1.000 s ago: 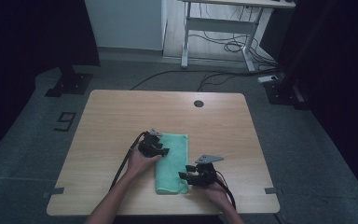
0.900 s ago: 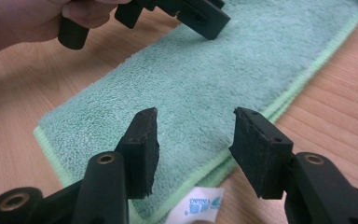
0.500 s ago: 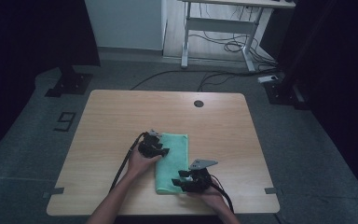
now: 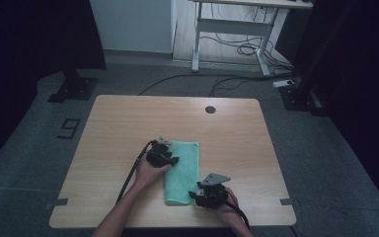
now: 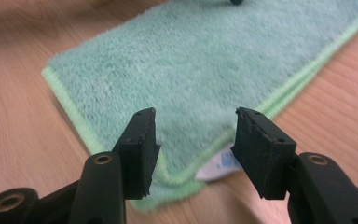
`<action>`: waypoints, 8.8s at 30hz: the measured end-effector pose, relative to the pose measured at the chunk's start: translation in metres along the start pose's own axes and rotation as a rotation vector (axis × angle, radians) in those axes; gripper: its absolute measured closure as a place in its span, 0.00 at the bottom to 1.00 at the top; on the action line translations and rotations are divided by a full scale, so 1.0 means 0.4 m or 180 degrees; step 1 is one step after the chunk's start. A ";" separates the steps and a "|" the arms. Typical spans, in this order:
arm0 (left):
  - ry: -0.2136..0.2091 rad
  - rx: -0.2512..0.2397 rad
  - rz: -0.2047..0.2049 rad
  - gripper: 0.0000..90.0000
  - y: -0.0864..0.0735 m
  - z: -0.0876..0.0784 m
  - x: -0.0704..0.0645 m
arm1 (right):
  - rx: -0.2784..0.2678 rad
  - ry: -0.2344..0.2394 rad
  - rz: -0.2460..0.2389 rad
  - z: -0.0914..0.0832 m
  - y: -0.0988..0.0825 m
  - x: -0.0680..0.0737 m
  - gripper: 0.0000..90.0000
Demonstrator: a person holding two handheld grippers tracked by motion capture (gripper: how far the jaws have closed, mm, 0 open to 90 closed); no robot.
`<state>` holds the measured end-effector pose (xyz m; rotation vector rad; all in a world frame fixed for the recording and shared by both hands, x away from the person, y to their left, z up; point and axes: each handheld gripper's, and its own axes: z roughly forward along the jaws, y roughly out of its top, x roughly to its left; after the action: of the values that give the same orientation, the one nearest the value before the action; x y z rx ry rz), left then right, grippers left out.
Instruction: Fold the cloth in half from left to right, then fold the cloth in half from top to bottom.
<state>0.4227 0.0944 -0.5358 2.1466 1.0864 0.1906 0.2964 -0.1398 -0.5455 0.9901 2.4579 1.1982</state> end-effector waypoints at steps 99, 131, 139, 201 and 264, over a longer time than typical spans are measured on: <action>-0.0171 -0.0118 -0.0077 0.62 -0.084 -0.054 -0.020 | -0.0072 0.0081 -0.0057 0.102 0.072 -0.085 0.49; -0.0103 -0.0243 -0.0069 0.48 0.020 -0.042 0.013 | -0.0374 -0.0040 0.0187 0.031 0.057 -0.142 0.49; -0.0065 -0.0166 -0.0098 0.48 0.065 0.007 0.036 | -0.0402 -0.0059 0.0212 0.026 0.058 -0.151 0.50; -0.0104 -0.0076 -0.0176 0.63 0.055 0.042 0.068 | -0.0029 -0.0026 0.0602 0.178 0.164 -0.328 0.93; -0.0179 -0.0666 0.0291 0.96 0.064 -0.132 -0.006 | -0.0776 0.0091 0.0231 0.009 0.228 -0.249 0.94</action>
<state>0.4154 0.1104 -0.4800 2.0025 0.8958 0.2723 0.4154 -0.1639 -0.4861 1.0047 2.2440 1.5019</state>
